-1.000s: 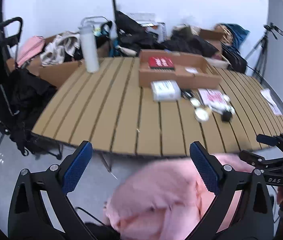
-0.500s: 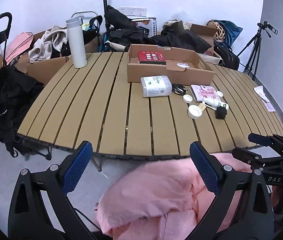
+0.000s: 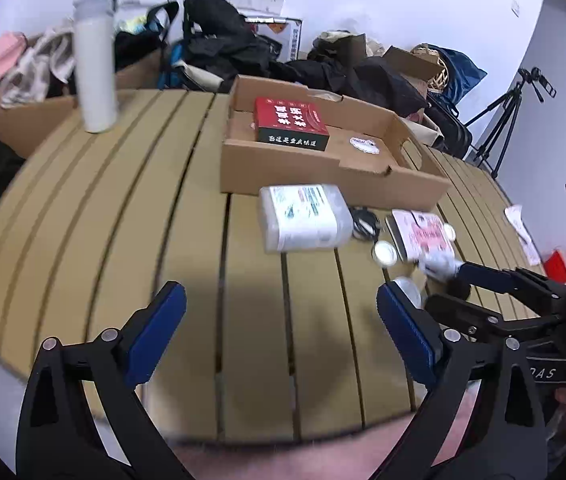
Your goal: Organize objects
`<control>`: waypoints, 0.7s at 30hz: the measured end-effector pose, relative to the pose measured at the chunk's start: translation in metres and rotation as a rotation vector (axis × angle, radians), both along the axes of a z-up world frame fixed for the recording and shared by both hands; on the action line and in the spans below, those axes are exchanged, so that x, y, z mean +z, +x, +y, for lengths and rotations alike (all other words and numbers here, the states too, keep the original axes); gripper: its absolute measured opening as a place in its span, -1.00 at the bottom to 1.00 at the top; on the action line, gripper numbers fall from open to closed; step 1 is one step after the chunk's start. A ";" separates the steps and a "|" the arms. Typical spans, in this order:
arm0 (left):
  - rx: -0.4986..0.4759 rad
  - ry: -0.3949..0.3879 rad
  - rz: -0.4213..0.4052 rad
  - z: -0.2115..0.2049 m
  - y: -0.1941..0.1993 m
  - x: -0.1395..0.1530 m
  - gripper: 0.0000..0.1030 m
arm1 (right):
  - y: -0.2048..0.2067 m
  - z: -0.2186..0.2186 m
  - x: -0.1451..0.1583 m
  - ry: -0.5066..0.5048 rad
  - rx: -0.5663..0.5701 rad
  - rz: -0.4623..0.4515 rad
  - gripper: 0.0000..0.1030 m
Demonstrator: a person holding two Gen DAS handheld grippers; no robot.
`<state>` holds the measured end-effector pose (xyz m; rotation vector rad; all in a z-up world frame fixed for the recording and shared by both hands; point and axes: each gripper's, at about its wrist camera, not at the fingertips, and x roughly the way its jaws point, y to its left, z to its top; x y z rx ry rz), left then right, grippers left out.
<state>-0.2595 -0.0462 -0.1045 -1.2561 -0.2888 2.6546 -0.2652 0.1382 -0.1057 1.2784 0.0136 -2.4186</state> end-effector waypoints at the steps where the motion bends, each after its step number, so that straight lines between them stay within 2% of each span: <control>1: -0.013 0.011 -0.018 0.000 -0.013 -0.005 0.82 | -0.014 -0.004 -0.002 -0.016 -0.001 0.000 0.61; 2: -0.014 0.013 -0.032 -0.001 -0.023 -0.008 0.72 | -0.023 -0.006 -0.003 -0.026 -0.004 -0.006 0.60; 5: -0.026 0.051 -0.048 -0.003 -0.053 -0.018 0.64 | -0.057 -0.014 -0.011 -0.064 -0.024 -0.035 0.29; 7: -0.030 0.084 -0.065 -0.006 -0.070 -0.026 0.43 | -0.079 -0.021 -0.021 -0.103 -0.027 -0.073 0.13; 10: -0.030 0.132 -0.099 -0.011 -0.087 -0.040 0.25 | -0.101 -0.028 -0.035 -0.145 -0.031 -0.118 -0.11; 12: -0.039 0.175 -0.139 -0.014 -0.096 -0.053 0.09 | -0.110 -0.032 -0.044 -0.163 -0.035 -0.143 -0.19; 16: -0.055 0.294 -0.179 -0.021 -0.099 -0.066 0.11 | -0.119 -0.034 -0.051 -0.223 -0.035 -0.179 -0.23; 17: -0.065 0.309 -0.182 -0.021 -0.100 -0.068 0.10 | -0.120 -0.033 -0.051 -0.234 -0.032 -0.187 -0.23; 19: -0.081 0.323 -0.178 -0.019 -0.101 -0.067 -0.04 | -0.120 -0.034 -0.052 -0.240 -0.027 -0.192 -0.24; 20: -0.094 0.329 -0.177 -0.018 -0.101 -0.065 -0.18 | -0.120 -0.033 -0.051 -0.239 -0.026 -0.191 -0.25; 21: -0.096 0.316 -0.180 -0.016 -0.100 -0.062 -0.20 | -0.120 -0.033 -0.050 -0.240 -0.028 -0.193 -0.29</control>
